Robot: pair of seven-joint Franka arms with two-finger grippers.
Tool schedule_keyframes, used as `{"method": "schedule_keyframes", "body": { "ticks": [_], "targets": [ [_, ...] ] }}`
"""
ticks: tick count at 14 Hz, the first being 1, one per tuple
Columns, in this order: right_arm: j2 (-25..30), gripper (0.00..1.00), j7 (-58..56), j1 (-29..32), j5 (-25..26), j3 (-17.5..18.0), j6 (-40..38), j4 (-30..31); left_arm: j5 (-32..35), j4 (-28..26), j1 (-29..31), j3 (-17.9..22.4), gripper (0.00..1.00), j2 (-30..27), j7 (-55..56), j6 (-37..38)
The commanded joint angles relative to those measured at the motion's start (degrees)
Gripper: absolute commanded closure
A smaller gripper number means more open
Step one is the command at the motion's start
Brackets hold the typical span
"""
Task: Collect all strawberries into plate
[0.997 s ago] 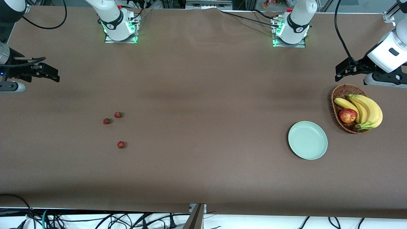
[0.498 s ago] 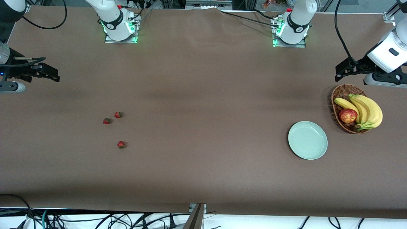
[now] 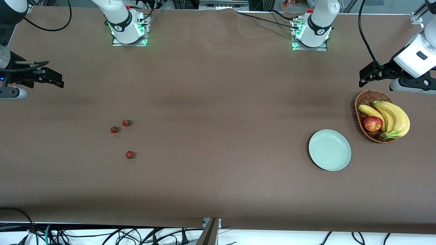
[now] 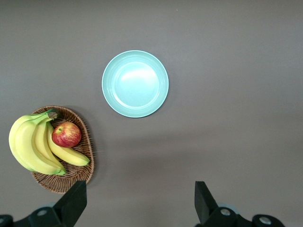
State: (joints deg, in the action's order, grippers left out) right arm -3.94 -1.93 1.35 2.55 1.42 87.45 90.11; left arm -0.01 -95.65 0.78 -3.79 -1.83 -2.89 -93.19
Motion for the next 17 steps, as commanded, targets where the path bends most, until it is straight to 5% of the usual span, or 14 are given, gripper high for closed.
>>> {"method": "schedule_keyframes", "body": {
  "ticks": [1, 6, 17],
  "targets": [
    [-1.4, 0.00, 0.7, 0.3, -1.0, 0.1, 0.3, -1.7, 0.1, 0.4, 0.6, -0.6, 0.00, -0.5, -0.2, 0.4],
    [-5.7, 0.00, 0.8, -0.3, -2.1, 0.3, 4.0, -1.9, 0.0, 0.4, 0.6, -0.6, 0.00, -0.5, -0.3, 0.4],
    [-27.1, 0.00, 0.9, -6.0, -2.6, 0.3, 26.6, -1.8, 0.1, 0.4, 0.6, -0.5, 0.00, -0.5, -0.3, 0.4]
  ]
}}
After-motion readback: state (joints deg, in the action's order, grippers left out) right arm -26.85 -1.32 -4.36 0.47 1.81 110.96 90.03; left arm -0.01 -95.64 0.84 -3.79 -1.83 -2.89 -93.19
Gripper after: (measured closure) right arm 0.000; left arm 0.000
